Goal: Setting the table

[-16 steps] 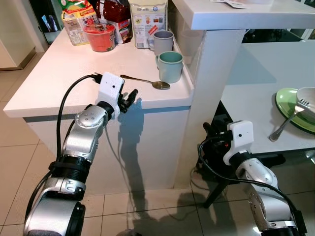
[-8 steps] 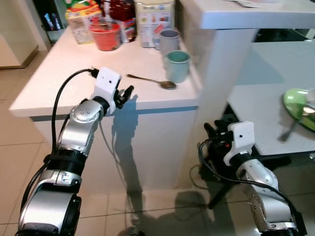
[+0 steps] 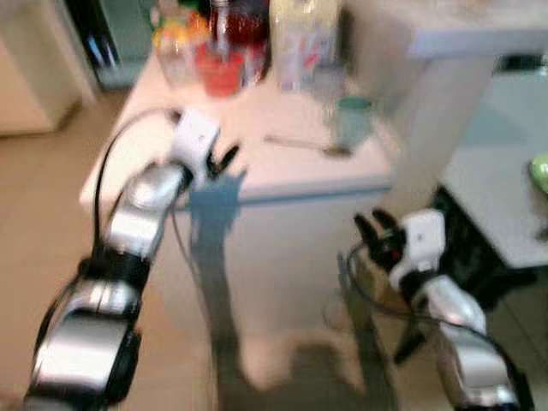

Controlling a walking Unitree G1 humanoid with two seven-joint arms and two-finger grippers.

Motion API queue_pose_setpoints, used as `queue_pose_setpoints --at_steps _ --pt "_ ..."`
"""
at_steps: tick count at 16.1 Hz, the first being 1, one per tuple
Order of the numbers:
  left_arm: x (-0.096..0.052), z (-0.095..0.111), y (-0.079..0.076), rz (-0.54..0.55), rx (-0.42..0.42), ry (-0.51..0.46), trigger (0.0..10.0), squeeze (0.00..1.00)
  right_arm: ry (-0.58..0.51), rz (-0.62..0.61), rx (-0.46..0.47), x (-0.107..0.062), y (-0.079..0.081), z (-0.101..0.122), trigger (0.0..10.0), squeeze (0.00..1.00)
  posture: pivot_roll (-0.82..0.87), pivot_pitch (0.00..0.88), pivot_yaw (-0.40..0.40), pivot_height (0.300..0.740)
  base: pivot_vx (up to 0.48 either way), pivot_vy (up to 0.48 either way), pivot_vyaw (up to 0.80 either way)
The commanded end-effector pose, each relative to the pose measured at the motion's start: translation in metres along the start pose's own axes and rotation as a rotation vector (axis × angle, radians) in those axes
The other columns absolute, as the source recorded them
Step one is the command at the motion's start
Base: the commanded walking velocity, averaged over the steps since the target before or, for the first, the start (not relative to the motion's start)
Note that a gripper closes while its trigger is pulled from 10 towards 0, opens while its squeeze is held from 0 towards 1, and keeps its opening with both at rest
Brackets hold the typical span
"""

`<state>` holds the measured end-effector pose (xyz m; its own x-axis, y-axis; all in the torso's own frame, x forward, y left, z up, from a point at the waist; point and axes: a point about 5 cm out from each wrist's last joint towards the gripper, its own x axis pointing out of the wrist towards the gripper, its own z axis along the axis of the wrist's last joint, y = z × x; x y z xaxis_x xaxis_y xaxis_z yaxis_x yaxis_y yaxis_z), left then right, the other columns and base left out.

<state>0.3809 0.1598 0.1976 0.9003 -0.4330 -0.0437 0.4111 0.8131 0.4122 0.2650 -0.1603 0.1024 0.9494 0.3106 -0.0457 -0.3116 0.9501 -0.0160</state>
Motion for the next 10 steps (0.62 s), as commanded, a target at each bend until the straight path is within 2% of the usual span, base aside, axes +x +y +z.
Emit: queue_pose_setpoints --at_steps 1,7,8,10 --pt "-0.0014 -0.0077 0.0006 -0.005 0.020 0.040 10.0 0.00 -0.026 0.024 -0.016 0.0038 0.0052 0.0067 10.0 0.00 -0.04 0.000 0.054 0.740 0.326 -0.349 0.00" --pt "0.0011 -0.0073 -0.0046 -0.045 0.068 0.036 10.0 0.00 -0.031 0.029 -0.006 0.0026 0.0088 0.0077 10.0 0.00 -0.04 0.000 0.059 0.740 0.314 -0.358 0.00" --pt "0.0011 -0.0056 -0.0055 -0.053 0.072 0.020 10.0 0.00 -0.027 0.030 -0.007 0.0022 0.0092 0.0069 10.0 0.00 -0.04 0.000 0.060 0.740 0.000 -0.472 0.00" --pt "0.0002 -0.0043 -0.0055 -0.050 0.078 0.011 10.0 0.00 -0.032 0.026 0.008 0.0023 0.0089 0.0085 10.0 0.00 -0.04 0.000 0.060 0.740 0.000 0.000 0.00"
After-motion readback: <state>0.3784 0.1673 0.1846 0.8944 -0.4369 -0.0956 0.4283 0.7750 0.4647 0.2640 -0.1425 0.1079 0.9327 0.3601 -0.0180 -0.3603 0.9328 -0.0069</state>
